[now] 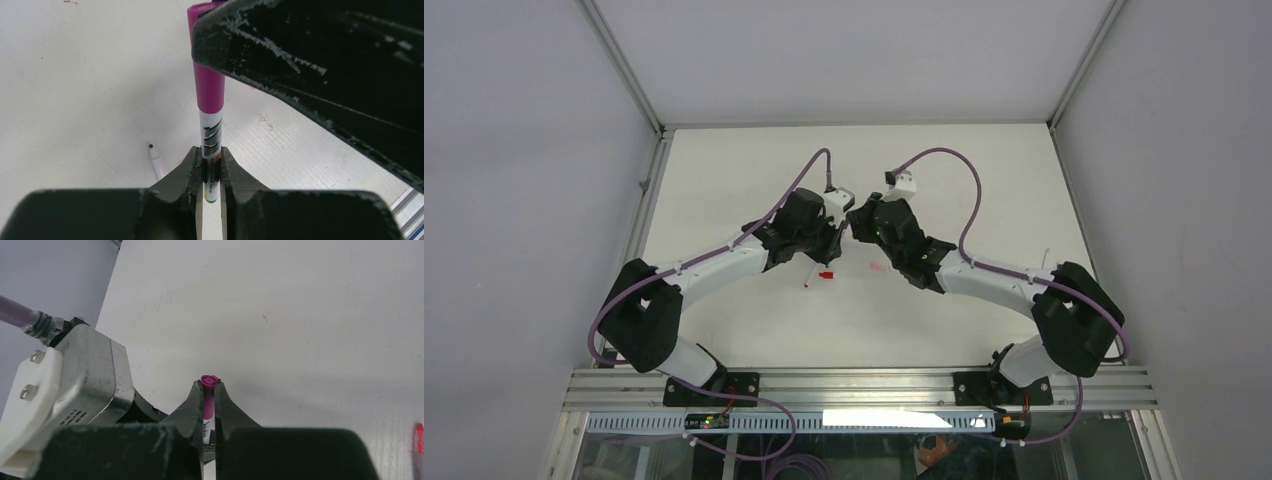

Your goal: Insert the pens into the pen caps

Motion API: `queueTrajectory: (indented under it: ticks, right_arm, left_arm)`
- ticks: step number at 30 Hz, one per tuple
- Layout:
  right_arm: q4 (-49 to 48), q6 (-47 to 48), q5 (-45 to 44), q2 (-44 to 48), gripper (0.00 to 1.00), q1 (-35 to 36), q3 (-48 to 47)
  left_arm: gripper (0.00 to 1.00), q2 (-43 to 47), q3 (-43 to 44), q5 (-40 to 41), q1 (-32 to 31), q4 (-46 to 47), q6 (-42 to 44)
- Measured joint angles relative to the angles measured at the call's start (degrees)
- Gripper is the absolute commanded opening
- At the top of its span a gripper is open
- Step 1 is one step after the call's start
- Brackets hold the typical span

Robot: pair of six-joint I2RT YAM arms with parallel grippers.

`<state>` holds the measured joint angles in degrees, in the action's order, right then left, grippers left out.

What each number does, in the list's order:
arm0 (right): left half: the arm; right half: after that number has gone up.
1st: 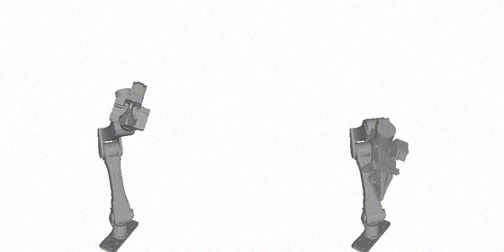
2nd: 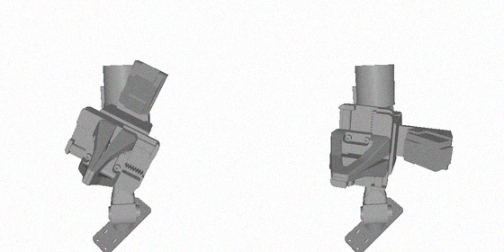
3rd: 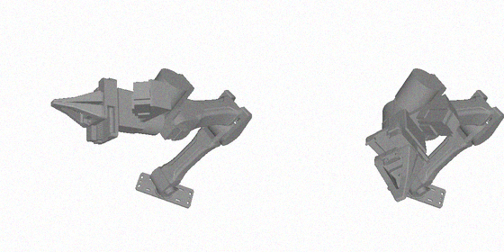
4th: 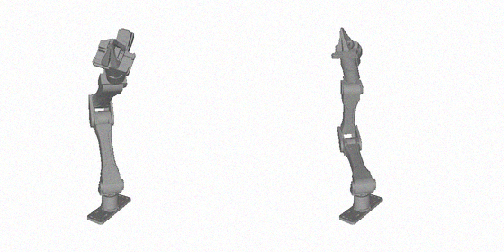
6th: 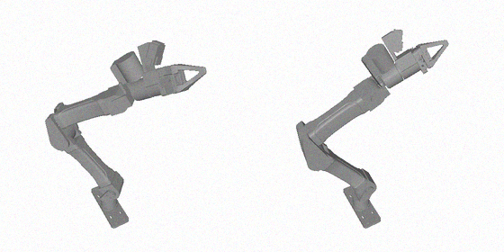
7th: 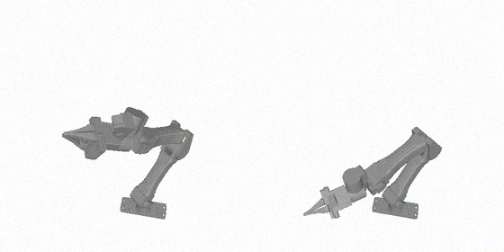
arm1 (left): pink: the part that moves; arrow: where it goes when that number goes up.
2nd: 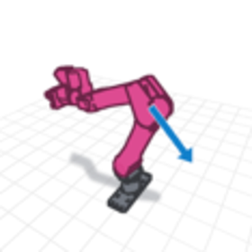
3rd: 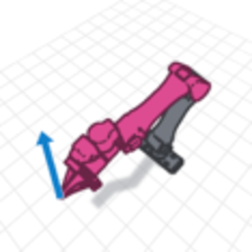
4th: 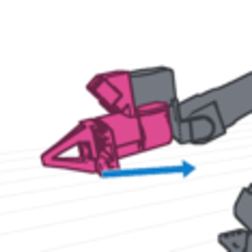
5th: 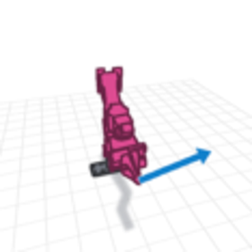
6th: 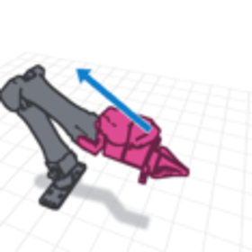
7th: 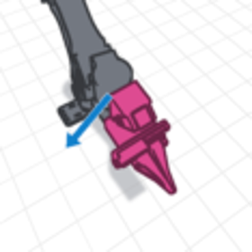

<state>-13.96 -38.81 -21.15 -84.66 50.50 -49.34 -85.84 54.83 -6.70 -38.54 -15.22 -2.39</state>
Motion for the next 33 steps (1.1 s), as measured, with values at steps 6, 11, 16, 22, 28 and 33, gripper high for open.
queueTrajectory:
  ticks: [6, 11, 16, 22, 28, 33]
  right_arm:
    - [-0.31, 0.55, 0.2, -1.22, 0.0, 0.0, -1.05]
    - [-0.15, 1.27, 0.48, -1.36, 0.0, 0.0, -1.51]
    - [1.16, 2.73, 0.52, -0.94, 0.0, 0.13, -2.1]
    - [5.03, 5.7, 0.33, 1.53, 0.0, 0.98, -3.43]
    - [8.11, 8.46, 1.77, 5.27, 0.13, 0.28, -4.48]
    - [12.9, 11.34, 6.19, 7.04, 0.39, -2.6, -5.77]
  left_arm:
    - [0.0, 0.0, 0.0, -0.33, 0.79, -0.04, -0.02]
    - [0.0, 0.02, 0.0, -0.92, 1.18, -0.02, -0.02]
    - [0.0, 0.33, -0.22, -1.55, 1.18, 0.0, -0.02]
    - [0.0, 3.06, -1.49, -4.2, 1.51, 0.2, 0.09]
    - [0.0, 5.62, -2.32, -5.68, 1.46, 2.67, 0.5]
    - [0.0, 6.71, -2.43, -5.07, 1.64, 7.21, 0.46]
